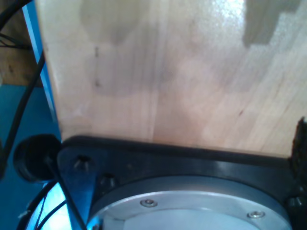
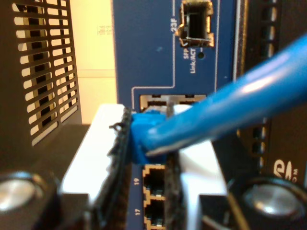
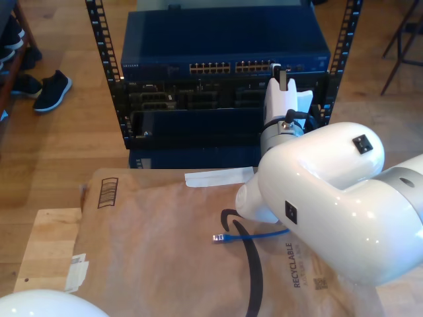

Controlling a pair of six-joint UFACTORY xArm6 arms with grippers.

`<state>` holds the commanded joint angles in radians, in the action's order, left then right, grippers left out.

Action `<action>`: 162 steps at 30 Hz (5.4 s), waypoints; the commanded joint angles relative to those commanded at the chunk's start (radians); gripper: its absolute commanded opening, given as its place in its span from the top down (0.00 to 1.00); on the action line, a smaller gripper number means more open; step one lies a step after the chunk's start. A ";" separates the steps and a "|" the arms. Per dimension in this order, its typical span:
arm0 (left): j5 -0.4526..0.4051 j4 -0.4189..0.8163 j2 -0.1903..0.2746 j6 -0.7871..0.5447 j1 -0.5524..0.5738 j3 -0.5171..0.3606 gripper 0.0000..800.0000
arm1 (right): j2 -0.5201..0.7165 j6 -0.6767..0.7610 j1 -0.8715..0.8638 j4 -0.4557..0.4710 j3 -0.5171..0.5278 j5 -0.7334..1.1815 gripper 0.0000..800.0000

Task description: Grab the cable and plug it in

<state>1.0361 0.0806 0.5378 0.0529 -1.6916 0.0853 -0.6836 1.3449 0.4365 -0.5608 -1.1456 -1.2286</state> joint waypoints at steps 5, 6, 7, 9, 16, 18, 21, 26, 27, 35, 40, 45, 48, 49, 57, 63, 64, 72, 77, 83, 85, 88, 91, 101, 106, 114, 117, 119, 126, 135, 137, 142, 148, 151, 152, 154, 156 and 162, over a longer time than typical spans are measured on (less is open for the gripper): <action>0.000 0.000 0.000 0.000 0.000 0.002 0.00 | -0.008 0.002 0.000 0.000 -0.012 0.000 1.00; 0.002 0.002 0.000 0.000 0.000 0.002 0.00 | -0.009 0.002 0.000 0.002 -0.012 0.000 1.00; 0.002 0.000 0.000 0.000 -0.002 0.000 0.00 | -0.009 0.002 0.000 0.000 -0.014 0.000 1.00; 0.002 0.000 0.000 0.000 0.000 0.002 0.00 | -0.012 0.002 0.000 0.000 -0.023 0.000 1.00; 0.000 0.000 0.000 0.000 0.000 0.000 0.00 | -0.032 0.000 -0.002 0.002 -0.057 0.000 1.00; 0.000 0.000 0.000 0.000 0.000 0.002 0.00 | -0.035 0.000 -0.002 0.002 -0.057 0.000 1.00; 0.000 0.000 0.000 0.000 0.000 0.002 0.00 | -0.035 0.000 -0.009 0.002 -0.057 0.000 1.00; 0.000 0.000 0.000 0.000 0.000 0.002 0.00 | -0.040 0.000 -0.009 0.002 -0.054 0.000 1.00; 0.002 0.000 0.000 0.000 0.000 0.002 0.00 | -0.040 0.000 -0.009 0.002 -0.051 -0.002 1.00; 0.002 0.000 0.000 0.000 0.000 0.000 0.00 | -0.040 0.000 -0.009 0.002 -0.046 -0.005 1.00; 0.002 0.000 0.000 0.000 -0.002 0.002 0.00 | -0.038 -0.002 -0.008 0.000 -0.049 -0.006 1.00; 0.002 0.000 0.000 0.000 0.000 0.002 0.00 | -0.037 -0.002 -0.006 0.000 -0.054 -0.005 1.00; 0.002 0.000 0.000 0.000 0.000 0.002 0.00 | -0.037 -0.002 -0.005 0.000 -0.054 -0.005 1.00; 0.002 0.000 0.000 0.000 -0.002 0.000 0.00 | -0.037 -0.002 -0.003 0.000 -0.052 -0.005 1.00; 0.002 0.000 0.000 0.000 0.000 0.002 0.00 | -0.037 0.000 -0.002 0.000 -0.049 -0.005 1.00; 0.002 0.000 0.000 0.000 0.000 0.002 0.00 | -0.032 0.000 -0.002 -0.002 -0.025 -0.012 1.00; 0.002 0.000 0.000 0.000 0.000 0.000 0.00 | -0.031 0.002 -0.002 -0.003 -0.014 -0.015 1.00; 0.002 0.000 0.000 0.000 0.000 0.000 0.00 | -0.028 -0.002 0.015 -0.012 -0.020 -0.054 1.00; 0.000 0.000 0.000 0.000 -0.002 0.002 0.00 | -0.032 -0.003 0.023 -0.068 -0.046 -0.057 1.00; 0.000 0.002 0.000 0.000 0.000 0.000 0.00 | -0.044 -0.028 0.038 -0.109 -0.069 -0.057 1.00; 0.000 0.000 0.000 0.000 0.000 0.000 0.00 | -0.044 -0.028 0.041 -0.112 -0.069 -0.057 1.00; 0.002 0.002 0.000 0.000 0.000 0.002 0.00 | -0.046 -0.028 0.046 -0.126 -0.074 -0.057 1.00; 0.002 0.000 0.000 0.000 0.000 0.000 0.00 | -0.054 -0.032 0.046 -0.129 -0.083 -0.057 1.00; 0.002 0.000 0.000 0.000 0.000 0.000 0.00 | -0.080 -0.060 0.060 -0.166 -0.130 -0.057 1.00; 0.002 0.000 0.000 0.000 0.000 0.002 0.00 | -0.083 -0.060 0.069 -0.176 -0.130 -0.057 1.00; 0.002 0.000 0.000 0.000 -0.002 0.000 0.00 | -0.084 -0.066 0.074 -0.216 -0.137 -0.058 1.00; 0.002 0.000 0.000 0.000 -0.002 0.000 0.00 | -0.094 -0.068 0.074 -0.221 -0.153 -0.058 1.00; 0.002 0.000 0.000 0.000 0.000 0.000 0.00 | -0.112 -0.069 0.077 -0.222 -0.180 -0.058 1.00; 0.000 0.000 0.000 0.000 0.000 0.000 0.00 | -0.124 -0.071 0.077 -0.221 -0.204 -0.057 1.00; 0.002 0.000 0.000 0.000 -0.002 0.000 0.00 | -0.129 -0.077 0.077 -0.230 -0.204 -0.057 1.00; 0.002 0.000 0.000 0.000 -0.002 0.002 0.00 | -0.129 -0.077 0.077 -0.230 -0.204 -0.057 1.00; 0.002 0.000 0.000 0.000 0.000 0.000 0.00 | -0.129 -0.077 0.077 -0.232 -0.210 -0.057 1.00; 0.002 0.000 0.000 0.000 0.000 0.002 0.00 | -0.132 -0.077 0.077 -0.232 -0.215 -0.058 1.00; 0.002 0.000 0.000 0.000 0.000 0.002 0.00 | -0.137 -0.077 0.077 -0.232 -0.218 -0.057 1.00; 0.000 0.000 0.000 0.000 0.000 0.002 0.00 | -0.141 -0.077 0.075 -0.232 -0.218 -0.058 1.00; 0.002 0.000 0.000 0.000 0.000 0.000 0.00 | -0.144 -0.075 0.075 -0.232 -0.221 -0.057 1.00; 0.002 0.002 0.000 0.000 -0.002 0.002 0.00 | -0.144 -0.075 0.074 -0.232 -0.224 -0.057 1.00; 0.002 0.000 0.000 0.000 -0.002 0.002 0.00 | -0.138 -0.077 0.075 -0.232 -0.227 -0.058 1.00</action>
<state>1.0376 0.0806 0.5378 0.0529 -1.6932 0.0869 -0.8216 1.2681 0.5117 -0.7925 -1.3727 -1.2869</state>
